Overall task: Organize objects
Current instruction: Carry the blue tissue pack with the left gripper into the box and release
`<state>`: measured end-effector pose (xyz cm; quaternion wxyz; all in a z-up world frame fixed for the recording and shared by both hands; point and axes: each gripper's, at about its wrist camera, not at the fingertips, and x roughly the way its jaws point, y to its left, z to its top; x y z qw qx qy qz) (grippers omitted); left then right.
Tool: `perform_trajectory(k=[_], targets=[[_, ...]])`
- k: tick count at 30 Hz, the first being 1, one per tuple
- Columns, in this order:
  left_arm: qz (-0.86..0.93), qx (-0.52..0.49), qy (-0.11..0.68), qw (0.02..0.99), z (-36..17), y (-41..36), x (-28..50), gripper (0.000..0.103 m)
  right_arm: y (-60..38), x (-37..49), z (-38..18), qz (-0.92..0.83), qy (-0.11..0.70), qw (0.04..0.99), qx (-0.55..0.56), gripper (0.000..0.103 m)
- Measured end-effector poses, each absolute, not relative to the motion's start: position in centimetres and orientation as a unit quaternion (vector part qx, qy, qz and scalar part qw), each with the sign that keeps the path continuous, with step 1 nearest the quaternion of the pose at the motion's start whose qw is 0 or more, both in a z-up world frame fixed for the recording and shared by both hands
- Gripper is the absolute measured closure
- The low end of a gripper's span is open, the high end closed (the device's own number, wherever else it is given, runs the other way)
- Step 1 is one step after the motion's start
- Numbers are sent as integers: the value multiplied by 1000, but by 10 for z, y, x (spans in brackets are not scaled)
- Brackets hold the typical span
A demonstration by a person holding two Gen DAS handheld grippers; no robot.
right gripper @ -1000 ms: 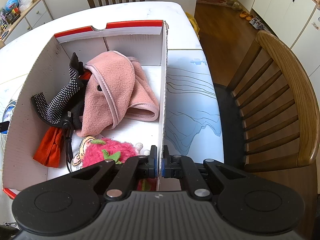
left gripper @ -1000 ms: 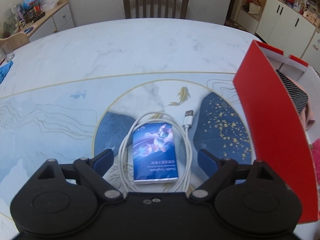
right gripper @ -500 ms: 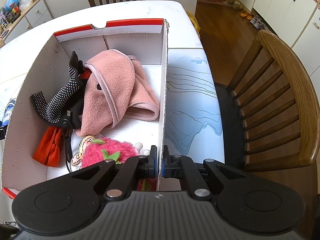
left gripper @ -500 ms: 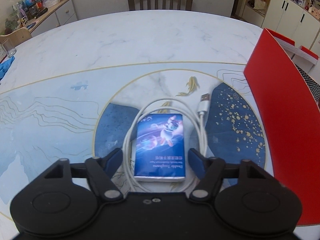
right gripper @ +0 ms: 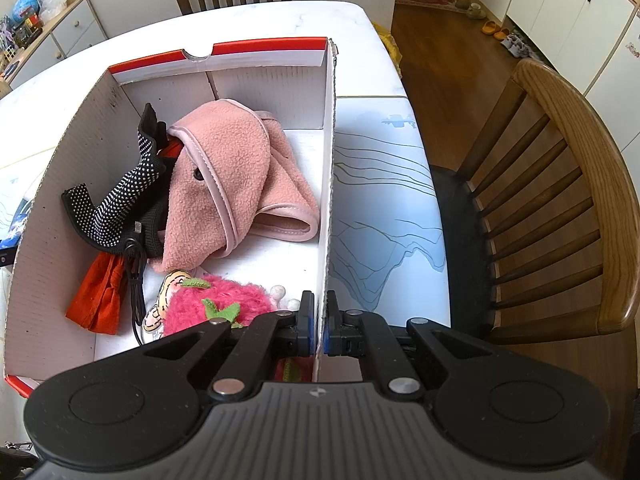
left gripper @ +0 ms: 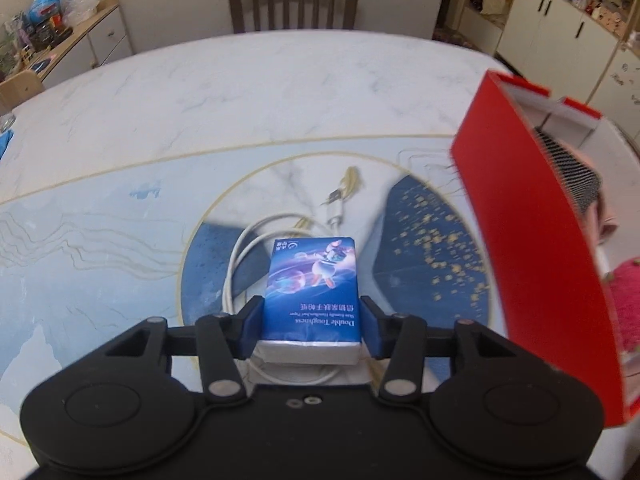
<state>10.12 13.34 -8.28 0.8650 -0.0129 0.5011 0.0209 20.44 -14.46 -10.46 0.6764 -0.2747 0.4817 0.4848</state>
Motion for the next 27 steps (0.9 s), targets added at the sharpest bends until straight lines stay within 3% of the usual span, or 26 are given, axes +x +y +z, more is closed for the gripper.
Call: perform_trajectory(k=[16, 27], targets=[[-58, -22, 438, 897, -11, 79, 97, 55, -146, 205, -103, 490, 481, 676, -269, 100], [-96, -2, 422, 902, 0, 22, 122, 55, -148, 201, -103, 498, 480, 670, -269, 100]])
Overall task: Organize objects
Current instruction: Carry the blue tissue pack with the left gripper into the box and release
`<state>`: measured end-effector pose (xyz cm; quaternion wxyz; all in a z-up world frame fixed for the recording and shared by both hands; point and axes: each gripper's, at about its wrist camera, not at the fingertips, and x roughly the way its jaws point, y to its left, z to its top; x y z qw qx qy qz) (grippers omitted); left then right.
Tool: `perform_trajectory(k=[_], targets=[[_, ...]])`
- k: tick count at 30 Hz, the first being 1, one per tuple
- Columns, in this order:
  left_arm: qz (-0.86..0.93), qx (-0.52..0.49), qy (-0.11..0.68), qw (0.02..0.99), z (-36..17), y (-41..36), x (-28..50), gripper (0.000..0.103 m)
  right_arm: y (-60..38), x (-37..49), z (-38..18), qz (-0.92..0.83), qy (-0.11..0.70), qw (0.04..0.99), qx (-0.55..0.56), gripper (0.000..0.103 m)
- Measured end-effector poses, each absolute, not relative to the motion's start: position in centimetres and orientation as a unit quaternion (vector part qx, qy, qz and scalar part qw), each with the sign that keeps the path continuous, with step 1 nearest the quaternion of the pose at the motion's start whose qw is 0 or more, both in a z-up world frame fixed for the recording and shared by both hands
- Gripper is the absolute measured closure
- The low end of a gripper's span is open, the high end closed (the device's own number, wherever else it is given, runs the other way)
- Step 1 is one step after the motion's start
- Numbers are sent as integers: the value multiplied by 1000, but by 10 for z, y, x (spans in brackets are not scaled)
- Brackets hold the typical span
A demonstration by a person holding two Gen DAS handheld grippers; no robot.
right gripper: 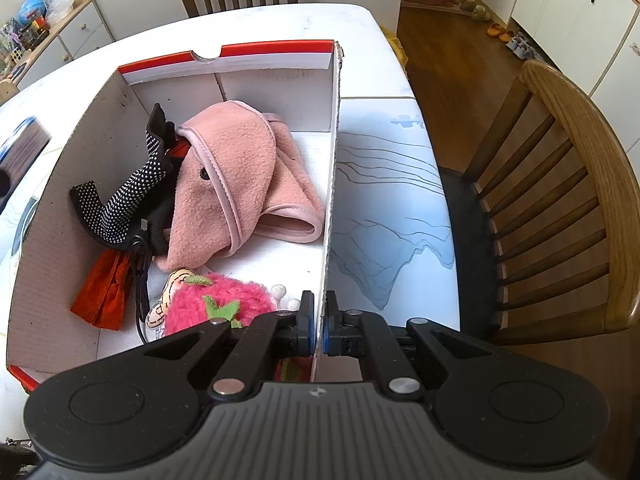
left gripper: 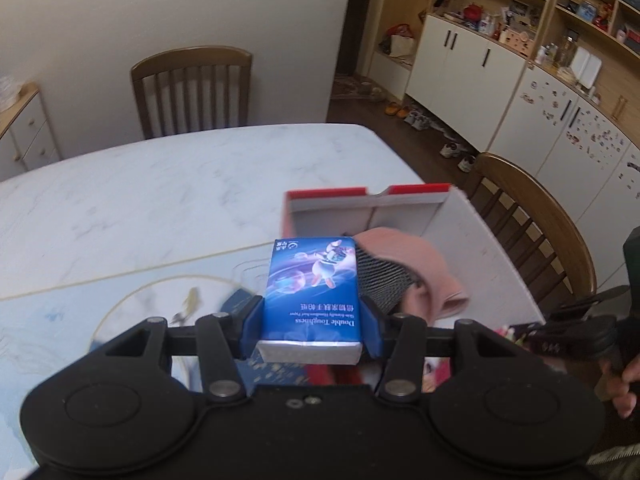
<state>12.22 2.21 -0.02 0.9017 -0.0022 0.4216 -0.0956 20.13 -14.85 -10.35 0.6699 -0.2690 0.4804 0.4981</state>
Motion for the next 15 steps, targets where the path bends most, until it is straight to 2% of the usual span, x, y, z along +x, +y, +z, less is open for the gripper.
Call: perform_trajectory(k=[15], targets=[[-131, 51, 426, 893, -9, -62, 151, 55, -150, 198, -108, 511, 484, 658, -267, 100]])
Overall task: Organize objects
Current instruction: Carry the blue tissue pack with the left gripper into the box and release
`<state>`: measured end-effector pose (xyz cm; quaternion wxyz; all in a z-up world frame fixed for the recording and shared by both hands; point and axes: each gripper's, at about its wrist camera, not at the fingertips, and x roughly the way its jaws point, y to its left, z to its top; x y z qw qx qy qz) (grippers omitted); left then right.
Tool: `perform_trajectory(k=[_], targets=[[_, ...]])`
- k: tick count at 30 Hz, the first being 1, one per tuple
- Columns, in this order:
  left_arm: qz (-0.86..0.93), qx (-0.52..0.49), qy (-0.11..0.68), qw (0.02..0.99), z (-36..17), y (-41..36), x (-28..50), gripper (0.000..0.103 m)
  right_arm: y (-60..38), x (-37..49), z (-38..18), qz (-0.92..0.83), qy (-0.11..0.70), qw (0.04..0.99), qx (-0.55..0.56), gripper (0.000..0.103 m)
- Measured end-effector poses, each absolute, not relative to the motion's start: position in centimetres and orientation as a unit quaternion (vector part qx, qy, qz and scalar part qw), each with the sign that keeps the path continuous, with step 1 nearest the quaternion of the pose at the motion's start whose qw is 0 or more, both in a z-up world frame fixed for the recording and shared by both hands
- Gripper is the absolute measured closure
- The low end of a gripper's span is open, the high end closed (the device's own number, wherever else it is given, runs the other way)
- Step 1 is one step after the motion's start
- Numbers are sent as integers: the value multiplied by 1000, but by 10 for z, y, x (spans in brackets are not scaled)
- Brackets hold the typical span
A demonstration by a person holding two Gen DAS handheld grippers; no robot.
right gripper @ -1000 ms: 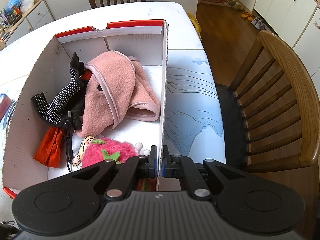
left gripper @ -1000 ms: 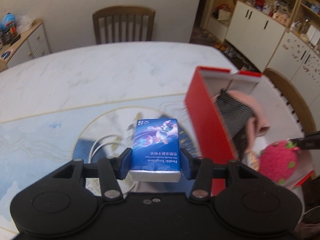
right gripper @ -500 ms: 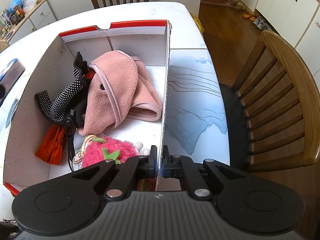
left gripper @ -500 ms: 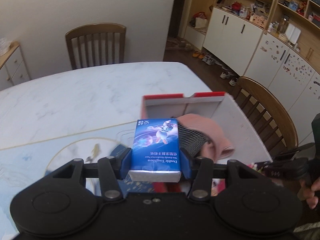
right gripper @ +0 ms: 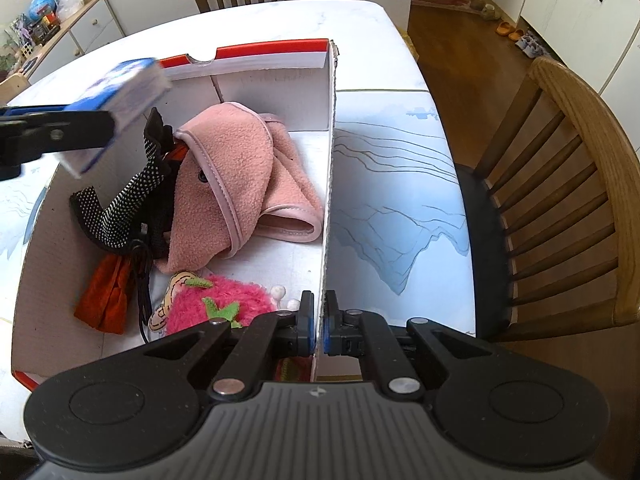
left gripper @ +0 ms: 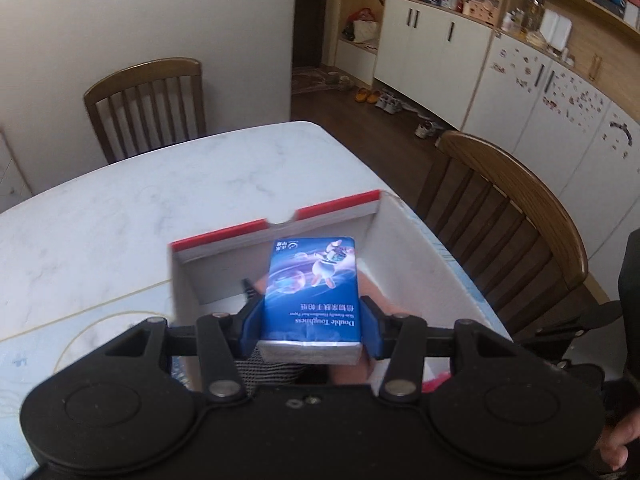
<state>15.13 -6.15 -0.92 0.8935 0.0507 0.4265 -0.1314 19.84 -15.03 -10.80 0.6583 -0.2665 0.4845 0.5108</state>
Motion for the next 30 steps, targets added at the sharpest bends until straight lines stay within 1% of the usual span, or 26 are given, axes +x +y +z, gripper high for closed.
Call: perform_trajectory(k=[11, 21, 30], targets=[[-182, 97, 456, 866, -41, -100, 150, 55, -150, 198, -110, 517, 482, 654, -269, 100], [-191, 89, 499, 841, -74, -94, 149, 55, -151, 200, -110, 522, 481, 650, -270, 100], [-186, 91, 513, 833, -83, -93, 151, 54, -151, 200, -111, 523, 481, 649, -271, 100]])
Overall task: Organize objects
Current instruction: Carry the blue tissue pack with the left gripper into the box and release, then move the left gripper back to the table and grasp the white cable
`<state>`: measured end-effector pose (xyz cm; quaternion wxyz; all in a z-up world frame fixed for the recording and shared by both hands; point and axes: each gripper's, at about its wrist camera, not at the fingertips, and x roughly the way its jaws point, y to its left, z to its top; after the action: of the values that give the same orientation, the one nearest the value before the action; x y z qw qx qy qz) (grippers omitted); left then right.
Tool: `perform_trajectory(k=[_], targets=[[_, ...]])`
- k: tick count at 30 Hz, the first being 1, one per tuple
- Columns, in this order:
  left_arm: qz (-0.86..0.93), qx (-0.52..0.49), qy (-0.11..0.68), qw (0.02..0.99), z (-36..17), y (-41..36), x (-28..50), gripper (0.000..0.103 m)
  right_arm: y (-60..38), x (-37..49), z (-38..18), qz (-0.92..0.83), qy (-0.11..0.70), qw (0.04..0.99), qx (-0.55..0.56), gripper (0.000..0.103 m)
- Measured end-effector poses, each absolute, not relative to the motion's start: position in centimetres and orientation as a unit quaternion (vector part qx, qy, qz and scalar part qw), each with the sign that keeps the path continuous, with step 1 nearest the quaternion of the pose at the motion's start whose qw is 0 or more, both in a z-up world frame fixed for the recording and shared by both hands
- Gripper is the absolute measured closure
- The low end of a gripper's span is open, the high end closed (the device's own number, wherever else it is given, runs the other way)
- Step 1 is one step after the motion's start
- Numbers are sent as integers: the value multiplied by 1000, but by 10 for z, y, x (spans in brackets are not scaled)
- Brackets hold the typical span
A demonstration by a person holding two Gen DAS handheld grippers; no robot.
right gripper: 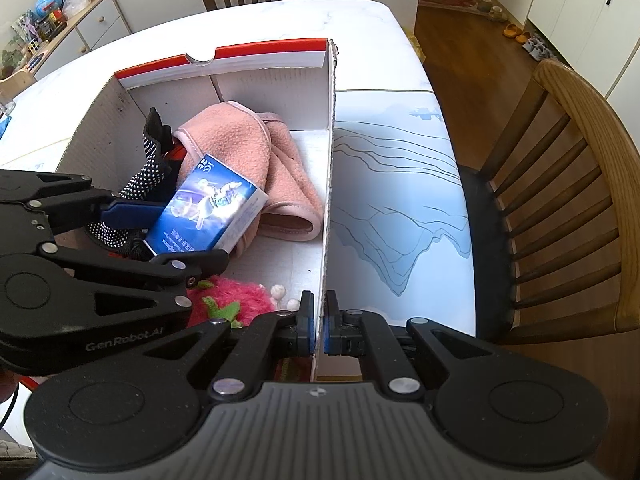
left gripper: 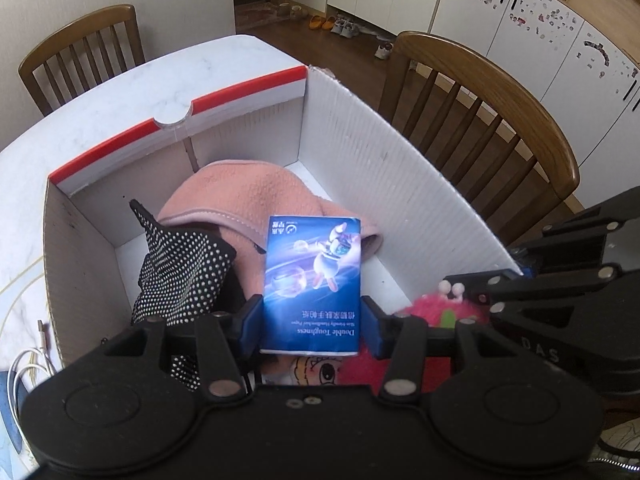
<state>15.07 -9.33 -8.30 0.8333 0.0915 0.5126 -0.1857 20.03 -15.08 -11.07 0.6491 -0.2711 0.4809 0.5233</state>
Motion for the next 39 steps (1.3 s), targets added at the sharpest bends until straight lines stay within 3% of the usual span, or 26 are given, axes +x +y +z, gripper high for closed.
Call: perform_trajectory(k=[5, 8, 26, 39], targets=[[-187, 78, 514, 834, -80, -90, 151, 50, -151, 200, -111, 524, 481, 649, -271, 100], [-187, 69, 508, 838, -76, -86, 148, 40, -151, 200, -111, 524, 481, 648, -271, 100], [-177, 37, 457, 871, -30, -61, 127, 38, -149, 200, -111, 527, 478, 644, -280, 100], [-89, 5, 434, 897, -5, 18, 114, 30, -150, 202, -111, 526, 477, 646, -282, 100]])
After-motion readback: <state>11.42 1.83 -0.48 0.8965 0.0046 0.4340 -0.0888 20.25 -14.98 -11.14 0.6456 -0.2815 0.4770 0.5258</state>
